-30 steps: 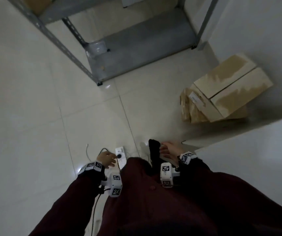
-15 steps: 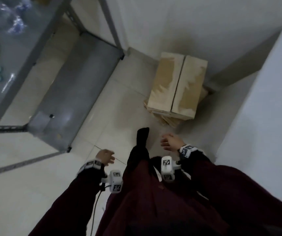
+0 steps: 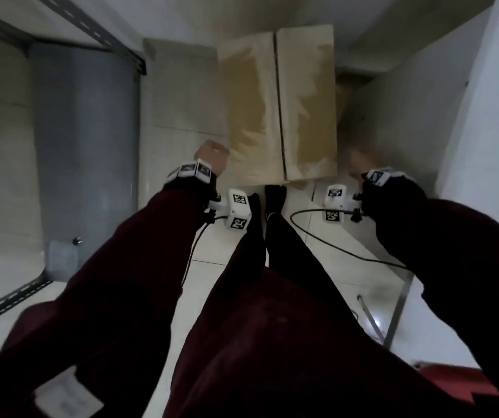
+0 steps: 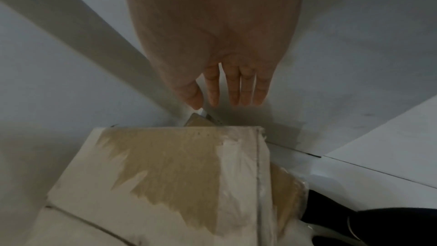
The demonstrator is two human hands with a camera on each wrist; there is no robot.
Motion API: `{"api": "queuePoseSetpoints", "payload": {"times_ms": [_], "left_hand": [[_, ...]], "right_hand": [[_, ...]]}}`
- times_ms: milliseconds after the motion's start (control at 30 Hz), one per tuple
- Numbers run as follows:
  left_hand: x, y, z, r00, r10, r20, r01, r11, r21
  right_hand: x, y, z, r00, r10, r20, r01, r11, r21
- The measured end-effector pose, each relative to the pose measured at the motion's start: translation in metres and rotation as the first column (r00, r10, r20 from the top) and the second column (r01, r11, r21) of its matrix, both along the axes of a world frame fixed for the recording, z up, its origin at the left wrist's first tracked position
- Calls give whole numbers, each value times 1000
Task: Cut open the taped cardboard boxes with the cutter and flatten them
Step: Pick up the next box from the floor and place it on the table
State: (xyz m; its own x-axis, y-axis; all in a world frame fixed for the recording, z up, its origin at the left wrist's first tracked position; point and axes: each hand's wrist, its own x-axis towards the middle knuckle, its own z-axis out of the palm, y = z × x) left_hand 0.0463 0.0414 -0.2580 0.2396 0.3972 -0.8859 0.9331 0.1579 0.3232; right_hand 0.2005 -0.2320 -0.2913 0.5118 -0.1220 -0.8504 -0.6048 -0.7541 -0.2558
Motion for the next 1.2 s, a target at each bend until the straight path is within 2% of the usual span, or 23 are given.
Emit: {"api": "queuePoseSetpoints", "payload": {"times_ms": [67, 167, 300, 433, 500, 600, 733, 833, 933, 1100, 1200], "left_hand": [[14, 1, -16, 996, -68, -50, 72, 995, 66], [36, -9, -32, 996, -47, -70, 51, 997, 59], [52, -22, -48, 996, 68, -56, -67, 998, 22], [54, -28, -55, 976, 212, -53, -204, 970, 132], [51, -28, -48, 984, 175, -33, -170, 979, 112], [42, -27, -22, 991, 130, 20, -131, 985, 110], [17, -29, 30, 996, 32, 81, -51, 969, 241], [-15, -26, 74, 982, -75, 175, 14, 945, 328], [-45, -24, 117, 956, -12, 293, -77, 954, 290], [-87, -42, 191, 873, 156, 461, -251, 956, 152], [-107, -68, 230, 816, 140, 561, -251, 960, 127]], "right_hand": [[11, 17, -4, 1000, 15, 19, -16, 999, 49], [21, 40, -10, 1000, 8, -13, -7, 992, 126], [19, 51, -26, 995, -58, -82, 77, 968, 240], [16, 45, -44, 991, -60, -120, 92, 955, 281], [13, 46, -33, 993, -35, -115, 63, 965, 255], [3, 45, -8, 994, -32, -105, 58, 966, 250], [-18, 41, 32, 993, 4, -117, 25, 970, 242], [-37, 39, 72, 998, -43, -49, 56, 943, 329], [-60, 40, 121, 995, -97, 25, 76, 896, 437], [-100, 21, 210, 985, -24, 170, -72, 841, 535], [-128, -8, 266, 954, -81, 288, -103, 815, 571]]}}
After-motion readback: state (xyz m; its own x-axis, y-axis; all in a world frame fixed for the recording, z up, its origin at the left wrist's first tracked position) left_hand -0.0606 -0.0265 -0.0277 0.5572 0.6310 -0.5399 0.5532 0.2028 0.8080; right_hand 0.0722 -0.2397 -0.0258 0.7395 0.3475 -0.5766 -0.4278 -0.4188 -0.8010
